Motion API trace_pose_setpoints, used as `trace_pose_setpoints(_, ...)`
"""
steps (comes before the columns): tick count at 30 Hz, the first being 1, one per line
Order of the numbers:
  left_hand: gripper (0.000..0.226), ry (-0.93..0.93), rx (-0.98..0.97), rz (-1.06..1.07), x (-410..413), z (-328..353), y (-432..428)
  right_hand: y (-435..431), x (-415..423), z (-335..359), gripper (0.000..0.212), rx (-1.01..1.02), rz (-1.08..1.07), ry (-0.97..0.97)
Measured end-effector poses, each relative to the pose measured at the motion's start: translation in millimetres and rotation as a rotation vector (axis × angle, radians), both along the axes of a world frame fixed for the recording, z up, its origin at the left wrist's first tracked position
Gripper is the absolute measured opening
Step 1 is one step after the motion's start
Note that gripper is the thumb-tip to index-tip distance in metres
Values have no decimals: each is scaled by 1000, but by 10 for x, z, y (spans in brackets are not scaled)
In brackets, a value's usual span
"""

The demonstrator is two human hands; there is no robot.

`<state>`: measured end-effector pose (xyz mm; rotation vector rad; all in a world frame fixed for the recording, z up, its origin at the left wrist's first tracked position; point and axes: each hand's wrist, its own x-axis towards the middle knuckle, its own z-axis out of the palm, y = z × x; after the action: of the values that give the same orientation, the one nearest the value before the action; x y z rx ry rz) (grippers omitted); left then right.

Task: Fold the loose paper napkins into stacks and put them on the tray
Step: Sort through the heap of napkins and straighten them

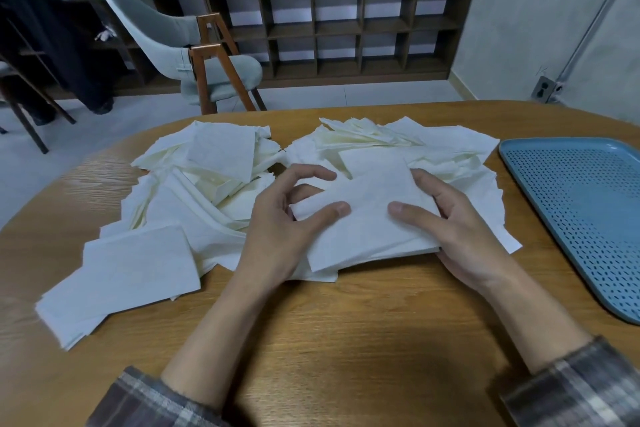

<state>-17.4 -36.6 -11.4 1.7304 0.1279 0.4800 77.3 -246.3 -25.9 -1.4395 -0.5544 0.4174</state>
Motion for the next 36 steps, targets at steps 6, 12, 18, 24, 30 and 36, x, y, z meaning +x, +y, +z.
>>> trace_pose_setpoints(6,34,73,18,-84,3,-11,0,38,-41,35,51,-87,31,-51)
trace_pose_setpoints(12,35,69,17,-55,17,-25,-19,63,-74,62,49,-116,8,-80)
trace_pose_setpoints(18,34,65,91,4,19,-92,-21,67,-92,67,55,-144,-29,-120)
trace_pose_setpoints(24,48,115,68,60,3,-30,-40,18,-27,78,70,218,70,115)
trace_pose_setpoints(30,51,198,-49,-90,-28,8,-58,49,-10,40,70,39,-12,-6)
trace_pose_setpoints(36,50,206,-171,-145,-25,-42,-9,43,-44,72,70,148,8,59)
